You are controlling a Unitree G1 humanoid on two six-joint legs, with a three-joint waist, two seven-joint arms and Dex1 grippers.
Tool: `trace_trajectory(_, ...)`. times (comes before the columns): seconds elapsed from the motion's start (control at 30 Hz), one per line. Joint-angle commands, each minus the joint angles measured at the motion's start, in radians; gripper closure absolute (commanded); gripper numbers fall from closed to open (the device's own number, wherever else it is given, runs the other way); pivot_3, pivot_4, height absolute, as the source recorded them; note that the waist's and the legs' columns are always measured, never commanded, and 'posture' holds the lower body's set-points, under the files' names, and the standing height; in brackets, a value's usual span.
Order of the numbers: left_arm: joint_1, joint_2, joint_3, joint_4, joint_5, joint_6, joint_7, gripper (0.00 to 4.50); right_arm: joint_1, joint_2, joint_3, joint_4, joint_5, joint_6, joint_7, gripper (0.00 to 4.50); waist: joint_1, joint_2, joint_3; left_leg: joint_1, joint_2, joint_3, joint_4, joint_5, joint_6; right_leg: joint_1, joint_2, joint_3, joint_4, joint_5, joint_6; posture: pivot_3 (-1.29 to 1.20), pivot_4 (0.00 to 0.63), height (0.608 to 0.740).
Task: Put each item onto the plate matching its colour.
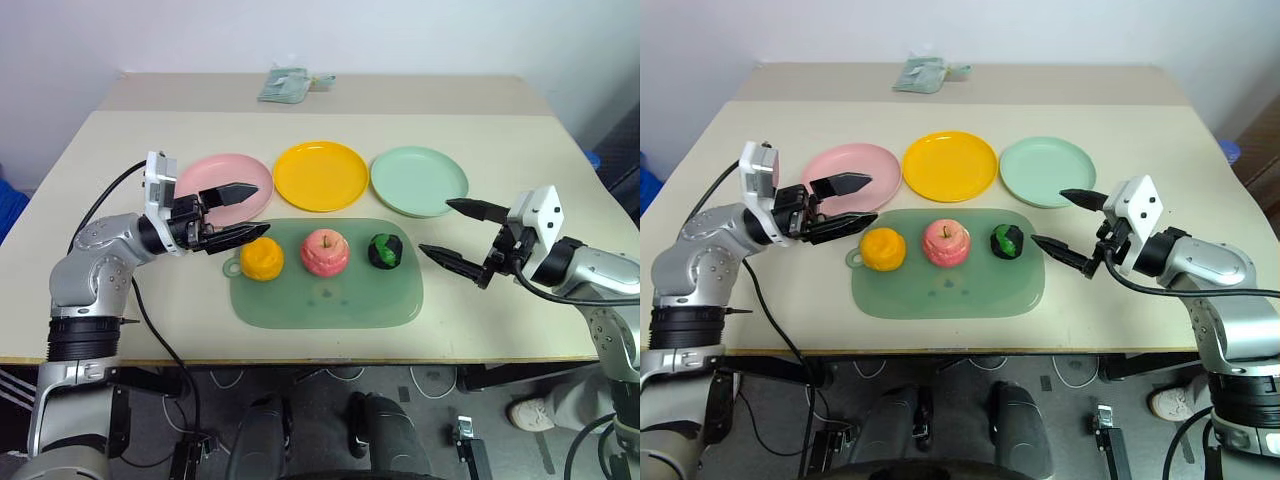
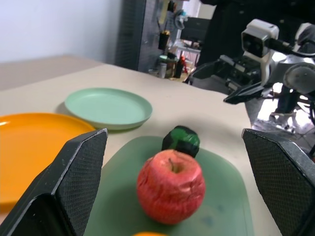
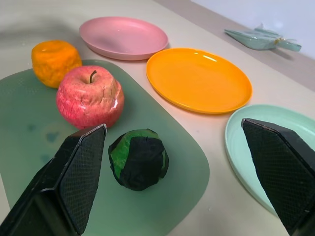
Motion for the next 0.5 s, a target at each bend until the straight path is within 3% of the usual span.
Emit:
trace_trajectory(0.03, 0.014, 0.007, 0.028, -0.032, -0.016, -0.025, 0.001, 0.00, -0.041, -0.020, -0.018, 0.004, 0.003, -0.011, 0.017, 0.01, -0.003, 0.000, 0.000, 0.000, 0.000, 0.000, 0.000, 0.000, 0.000, 0.000, 0.000, 0.000, 0.000, 0.000, 0.000, 0.00, 0.150, 0.740)
trace_trajectory(0.27, 0.008, 0.041, 0.040, -0.014, -0.034, -0.003, -0.027, 0.00, -0.103, 0.000, 0.004, -0.002, 0.008, 0.000, 0.014, 0.01, -0.001, 0.000, 0.000, 0.000, 0.000, 0.000, 0.000, 0.000, 0.000, 0.000, 0.000, 0.000, 0.000, 0.000, 0.000, 0.00, 0.150, 0.740)
trace_trajectory(0.5, -0.012, 0.071, 0.049, 0.054, -0.010, -0.047, -0.058, 0.00, -0.146, -0.009, 0.009, -0.125, 0.145, 0.120, 0.033, 0.01, 0.000, 0.000, 0.000, 0.000, 0.000, 0.000, 0.000, 0.000, 0.000, 0.000, 0.000, 0.000, 0.000, 0.000, 0.000, 0.00, 0.150, 0.740)
